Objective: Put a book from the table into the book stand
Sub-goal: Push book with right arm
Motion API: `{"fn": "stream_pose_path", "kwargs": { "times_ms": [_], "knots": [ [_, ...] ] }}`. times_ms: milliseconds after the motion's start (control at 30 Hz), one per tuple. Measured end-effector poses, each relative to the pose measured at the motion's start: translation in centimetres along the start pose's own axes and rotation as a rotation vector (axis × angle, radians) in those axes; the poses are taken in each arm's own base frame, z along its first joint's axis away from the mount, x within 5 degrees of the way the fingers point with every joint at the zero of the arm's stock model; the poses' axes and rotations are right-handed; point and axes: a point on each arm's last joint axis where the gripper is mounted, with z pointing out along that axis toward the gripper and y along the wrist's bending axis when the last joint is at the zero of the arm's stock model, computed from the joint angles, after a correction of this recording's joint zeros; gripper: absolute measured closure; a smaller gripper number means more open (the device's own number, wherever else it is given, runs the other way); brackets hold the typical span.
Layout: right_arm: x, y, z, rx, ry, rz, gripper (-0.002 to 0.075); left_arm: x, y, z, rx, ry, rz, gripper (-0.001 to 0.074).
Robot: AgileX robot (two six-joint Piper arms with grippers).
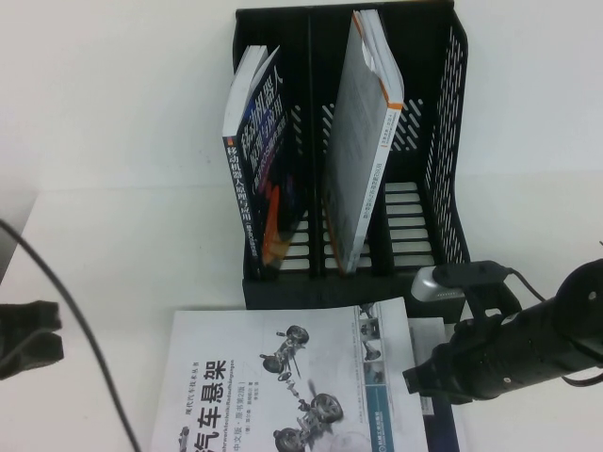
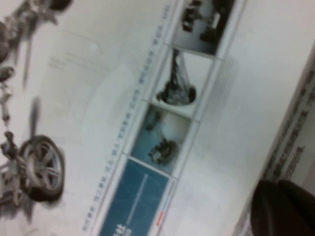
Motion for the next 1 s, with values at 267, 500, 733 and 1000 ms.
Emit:
{"fn": "stream_pose_path", "kwargs": {
  "times_ms": [267,500,733,1000],
  "knots": [
    [0.0,-0.1,0.1,-0.003,0.004,0.012,0.0726,-1.7,3.6,2.4,0.367,0.087,-0.111,0.0738],
    [-0.9,1.5,0.5,-0.033,-0.006,-0.028,0.0726,-1.9,5.1,4.9,0.487,0.151,-0.101,0.0737],
    [-2.1,3.2,0.3,-0.071,-0.029,-0.066,0.0726,-2.3,5.9,6.1,0.469,0.181,-0.144,0.0569],
    [-2.0,3.2,0.3,-0.065,-0.026,-0.085,0.0726,-1.8,7.4,7.8,0.392,0.249,-0.221,0.0188]
  ]
}}
